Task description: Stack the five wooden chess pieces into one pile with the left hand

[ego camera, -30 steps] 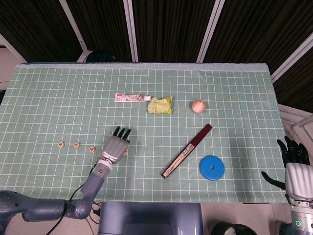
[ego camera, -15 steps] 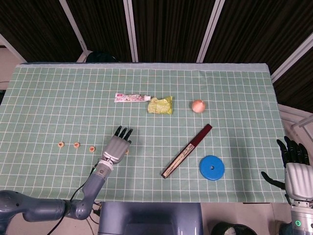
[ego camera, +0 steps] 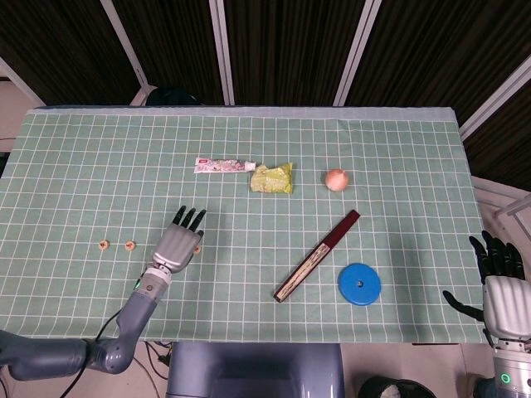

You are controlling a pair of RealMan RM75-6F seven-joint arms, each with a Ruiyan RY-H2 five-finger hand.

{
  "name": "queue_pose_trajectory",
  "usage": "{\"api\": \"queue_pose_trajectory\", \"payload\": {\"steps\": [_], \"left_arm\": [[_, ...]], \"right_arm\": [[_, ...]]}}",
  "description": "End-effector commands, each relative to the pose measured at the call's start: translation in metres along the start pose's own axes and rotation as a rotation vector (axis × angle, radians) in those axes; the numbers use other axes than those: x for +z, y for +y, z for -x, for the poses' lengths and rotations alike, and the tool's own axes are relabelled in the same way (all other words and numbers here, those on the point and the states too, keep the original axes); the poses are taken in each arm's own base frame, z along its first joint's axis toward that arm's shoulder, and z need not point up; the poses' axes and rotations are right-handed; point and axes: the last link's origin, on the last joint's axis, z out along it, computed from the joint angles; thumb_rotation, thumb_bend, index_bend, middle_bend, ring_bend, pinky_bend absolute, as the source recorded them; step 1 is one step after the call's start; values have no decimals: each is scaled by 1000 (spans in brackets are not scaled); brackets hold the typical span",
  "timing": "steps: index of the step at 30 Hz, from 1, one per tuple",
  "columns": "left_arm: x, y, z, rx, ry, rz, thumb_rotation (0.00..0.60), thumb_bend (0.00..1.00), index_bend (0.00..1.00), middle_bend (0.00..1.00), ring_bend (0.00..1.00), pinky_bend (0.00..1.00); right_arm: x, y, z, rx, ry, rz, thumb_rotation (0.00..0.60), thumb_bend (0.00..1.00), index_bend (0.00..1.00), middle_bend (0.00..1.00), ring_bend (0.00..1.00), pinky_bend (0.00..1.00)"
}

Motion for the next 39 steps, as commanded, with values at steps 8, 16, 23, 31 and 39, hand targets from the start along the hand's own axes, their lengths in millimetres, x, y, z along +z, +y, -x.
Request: {"api": "queue_pose_trajectory", "payload": {"steps": [8,16,23,31,39], "left_arm": [[-11,-33,20,14,-29,-28,600,379,532,17,0,0],[-8,-25,23,17,-27,2,600,379,528,19,0,0],[-7,-18,24,22,-24,11,600,379,512,20,0,0],[-6,-10,20,29,-12,31,600,379,500,20,0,0],[-6,-6,19,45,-10,31,600,379,491,20,0,0]], "right_arm": [[0,0,0,-1,-1,3,600,233,81,13,0,0],[0,0,0,-2,0,3,600,232,80,13,0,0],[1,1,0,-1,-1,4,600,232,81,13,0,0],[0,0,0,-2,-2,3,600,233,81,13,0,0],[1,0,0,-1,-2,6,600,233,81,13,0,0]]}}
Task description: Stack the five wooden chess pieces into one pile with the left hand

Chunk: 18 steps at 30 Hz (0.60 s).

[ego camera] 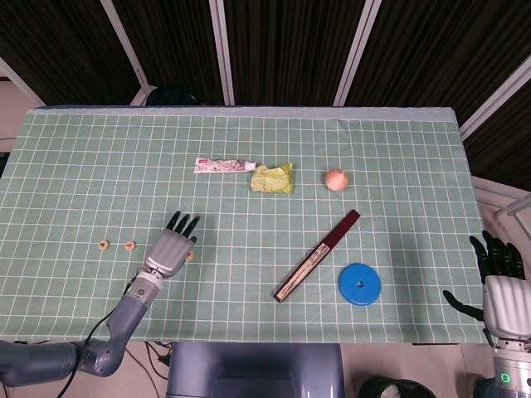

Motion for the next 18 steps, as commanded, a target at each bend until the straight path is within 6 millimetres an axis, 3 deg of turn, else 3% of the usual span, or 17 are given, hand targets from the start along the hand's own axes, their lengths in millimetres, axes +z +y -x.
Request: {"api": "queue_pose_trajectory", "payload": {"steps": [1,18], "left_arm": [[0,1,-1,2,2,-2,600,379,491,20,0,0],[0,2,1,21,1,-6,600,379,473,20,0,0]], "right_arm": [[0,0,0,1,0,1,600,233,81,13,0,0],[0,0,0,1,1,1,600,233,81,13,0,0]]}}
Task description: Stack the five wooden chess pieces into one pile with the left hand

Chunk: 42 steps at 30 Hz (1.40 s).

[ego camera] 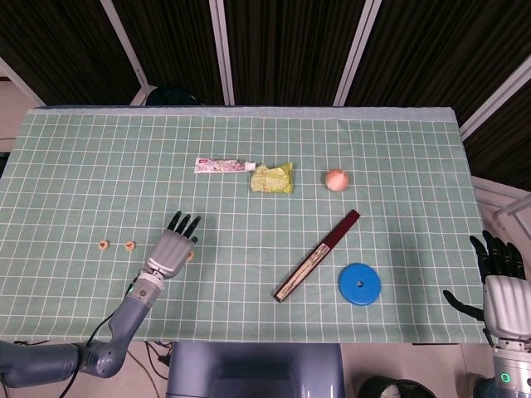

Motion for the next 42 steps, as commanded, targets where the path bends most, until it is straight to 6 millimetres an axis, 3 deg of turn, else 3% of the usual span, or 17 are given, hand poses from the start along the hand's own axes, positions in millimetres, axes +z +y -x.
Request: {"api": "queue_pose_trajectory", "payload": {"steps": [1,42], "left_arm": [[0,-1,0,2,-1,-3,600,379,472,20,0,0],[-3,-1,1,25,-14,-3,600,377,421,16,0,0]], "right_arm": [[0,0,0,0,1,0,600,232,81,13,0,0],[0,0,0,-2,11,5,600,233,81,13,0,0]]}}
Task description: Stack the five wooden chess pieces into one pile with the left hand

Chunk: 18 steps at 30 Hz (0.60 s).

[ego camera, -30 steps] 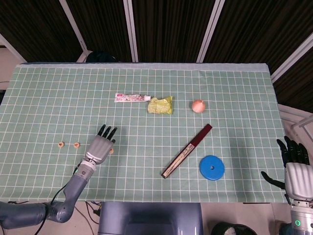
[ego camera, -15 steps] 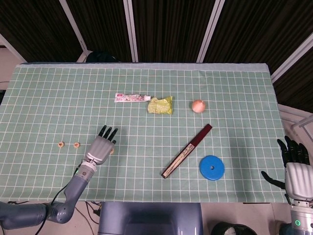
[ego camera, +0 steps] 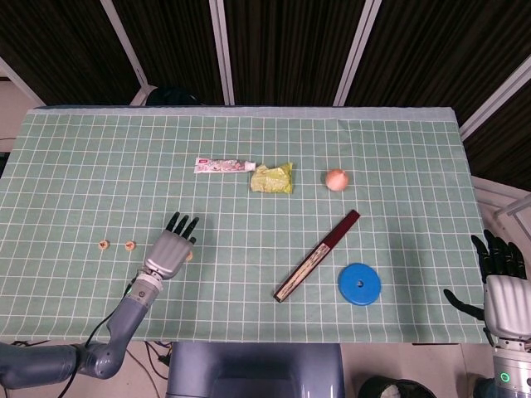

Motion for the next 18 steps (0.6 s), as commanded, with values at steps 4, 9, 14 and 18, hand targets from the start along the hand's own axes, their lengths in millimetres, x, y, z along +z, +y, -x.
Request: {"api": "queue_pose_trajectory", "payload": {"steps": [4,9,14,18], "left_arm": [[0,1,0,0,-1,6,600,377,421,16,0,0],[-1,1,0,-1,-1,7,600,377,429,16,0,0],[-1,1,1,1,-2,5,600,377,431,16,0,0],[-2,0,1,3,0,5,600,377,431,16,0,0]], "right_arm": [[0,0,0,0,1,1,600,232,81,13,0,0],[0,0,0,1,2,1,600,233,81,13,0,0],[0,0,0,1,5,1,600,232,81,13,0,0],[0,0,0,1,6,1,600,232,81,13,0,0]]}}
